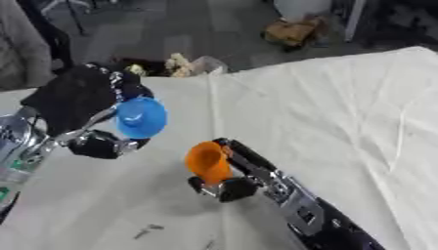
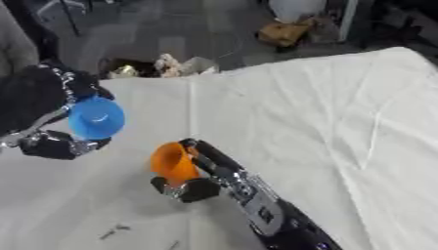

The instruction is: Pour the contents of one cup into another cup.

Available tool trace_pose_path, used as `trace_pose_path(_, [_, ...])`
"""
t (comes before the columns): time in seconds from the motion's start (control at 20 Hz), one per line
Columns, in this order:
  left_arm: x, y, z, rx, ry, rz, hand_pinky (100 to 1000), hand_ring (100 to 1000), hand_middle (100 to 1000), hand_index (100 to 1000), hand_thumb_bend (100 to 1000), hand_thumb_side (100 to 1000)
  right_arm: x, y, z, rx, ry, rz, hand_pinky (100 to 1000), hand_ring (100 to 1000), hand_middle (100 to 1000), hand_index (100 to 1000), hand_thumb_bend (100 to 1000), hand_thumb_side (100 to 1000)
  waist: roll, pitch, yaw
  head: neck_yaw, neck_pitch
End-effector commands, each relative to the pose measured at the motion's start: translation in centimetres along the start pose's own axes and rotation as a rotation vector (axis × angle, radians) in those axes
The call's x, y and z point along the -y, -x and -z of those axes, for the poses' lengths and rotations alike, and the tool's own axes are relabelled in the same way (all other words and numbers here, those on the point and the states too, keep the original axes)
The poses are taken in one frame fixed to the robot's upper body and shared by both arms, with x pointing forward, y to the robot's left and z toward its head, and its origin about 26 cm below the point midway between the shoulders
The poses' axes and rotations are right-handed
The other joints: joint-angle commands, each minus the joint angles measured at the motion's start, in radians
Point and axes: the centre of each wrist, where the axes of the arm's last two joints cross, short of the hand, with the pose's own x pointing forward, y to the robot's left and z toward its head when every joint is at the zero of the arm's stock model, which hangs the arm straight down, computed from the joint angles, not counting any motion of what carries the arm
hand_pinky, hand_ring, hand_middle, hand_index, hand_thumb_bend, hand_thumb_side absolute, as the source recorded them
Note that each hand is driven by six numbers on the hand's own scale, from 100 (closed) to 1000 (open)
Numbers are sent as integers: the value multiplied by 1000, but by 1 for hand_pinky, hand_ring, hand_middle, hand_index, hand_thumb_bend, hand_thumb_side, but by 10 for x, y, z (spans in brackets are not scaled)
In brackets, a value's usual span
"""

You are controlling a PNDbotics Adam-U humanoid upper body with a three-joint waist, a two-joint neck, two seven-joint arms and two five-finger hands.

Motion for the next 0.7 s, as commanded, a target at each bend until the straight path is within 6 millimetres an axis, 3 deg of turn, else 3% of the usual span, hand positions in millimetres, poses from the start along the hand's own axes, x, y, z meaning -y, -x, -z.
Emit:
trace_pose_path(0.05, [-5, 12, -7, -53, -1, -95, 524, 448, 177, 393, 100, 281, 12, 8, -3, -6, 18, -67, 952, 784, 696, 896, 326, 594, -3, -13, 0, -2, -8])
trace_pose_path(0.4, [3, 15, -15, -78, 47, -220, 525, 468, 174, 389, 100, 282, 28, 15, -9, -10, -27, -161, 1000, 890, 838, 982, 433, 660, -10, -11, -5, -1, -6])
trace_pose_path(0.45, [4, 15, -15, -79, 52, -229, 525, 470, 174, 389, 100, 282, 31, 14, -9, -9, -37, -174, 1000, 894, 841, 984, 434, 661, -11, -11, -5, -1, -6])
trace_pose_path(0.5, [5, 15, -16, -79, 57, -238, 524, 474, 172, 387, 100, 282, 34, 14, -9, -8, -43, -185, 1000, 896, 846, 984, 379, 702, -12, -11, -6, 0, -5])
trace_pose_path(0.6, [7, 16, -17, -81, 66, -264, 522, 481, 173, 386, 100, 283, 42, 12, -10, -8, -43, -207, 1000, 894, 845, 982, 443, 662, -15, -12, -8, 2, -5])
trace_pose_path(0.7, [8, 16, -17, -82, 77, -287, 523, 492, 178, 388, 100, 282, 49, 10, -12, -8, -28, -220, 1000, 886, 841, 979, 441, 662, -17, -14, -11, 4, -4])
